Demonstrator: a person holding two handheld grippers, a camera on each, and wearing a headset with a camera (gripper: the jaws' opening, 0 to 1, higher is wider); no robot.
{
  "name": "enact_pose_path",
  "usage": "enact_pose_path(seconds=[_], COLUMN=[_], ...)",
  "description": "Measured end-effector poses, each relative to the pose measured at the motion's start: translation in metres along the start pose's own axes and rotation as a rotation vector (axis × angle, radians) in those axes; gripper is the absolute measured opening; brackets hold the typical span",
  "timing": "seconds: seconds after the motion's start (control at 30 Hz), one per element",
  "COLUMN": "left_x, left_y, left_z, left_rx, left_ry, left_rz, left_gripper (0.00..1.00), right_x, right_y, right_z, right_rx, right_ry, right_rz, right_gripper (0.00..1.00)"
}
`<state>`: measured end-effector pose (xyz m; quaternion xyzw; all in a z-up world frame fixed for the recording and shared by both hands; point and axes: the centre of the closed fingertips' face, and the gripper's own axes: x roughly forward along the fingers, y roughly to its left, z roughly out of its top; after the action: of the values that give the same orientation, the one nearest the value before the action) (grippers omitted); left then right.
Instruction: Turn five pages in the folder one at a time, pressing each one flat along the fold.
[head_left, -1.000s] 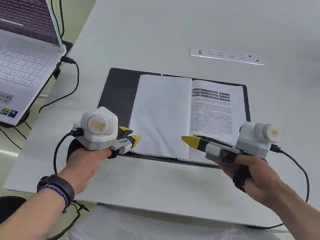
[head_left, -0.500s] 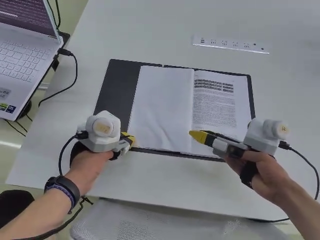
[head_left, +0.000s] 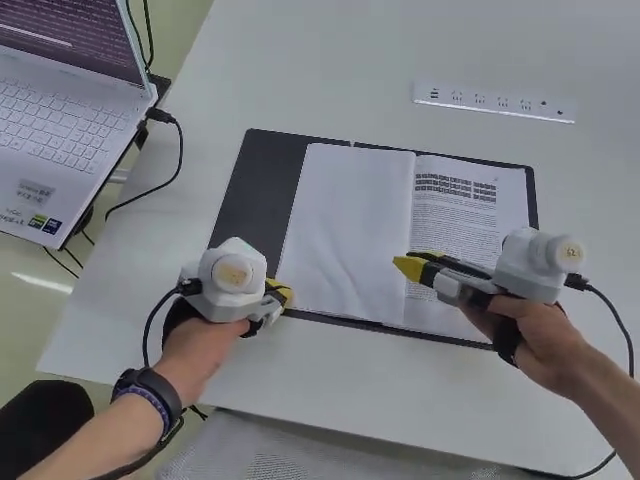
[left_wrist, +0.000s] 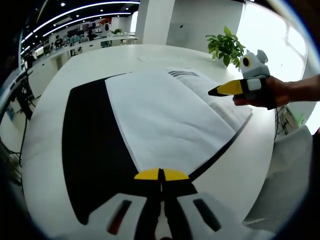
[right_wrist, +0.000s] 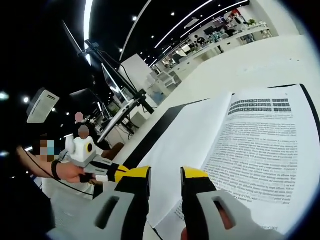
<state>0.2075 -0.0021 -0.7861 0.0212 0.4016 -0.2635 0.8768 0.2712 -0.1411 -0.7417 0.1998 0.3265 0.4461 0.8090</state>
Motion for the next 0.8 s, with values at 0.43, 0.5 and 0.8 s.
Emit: enact_pose_path(seconds=[0.43,0.5,0.8], left_x=[0.003,0.004,0.005], left_y=[0.001,0.001,0.001], left_z=[-0.001,-0.001,-0.001], left_rx=[-0.010,-0.008,-0.010], left_ry=[-0.004,-0.002,0.004], left_rz=[0.008,0.005,0.011], left_gripper=[0.00,0.00,0.00], right_x=[0.010,0.010,0.027], right_y=[-0.018,-0.019,-0.033], right_z=[0.017,0.019,0.026], right_rx=[-0.012,-0.003,0.033], right_ry=[-0.042,-0.057,-0.079], right_rz=[-0.074,-0.075,-0.090], right_gripper=[0.06,0.04,0.00])
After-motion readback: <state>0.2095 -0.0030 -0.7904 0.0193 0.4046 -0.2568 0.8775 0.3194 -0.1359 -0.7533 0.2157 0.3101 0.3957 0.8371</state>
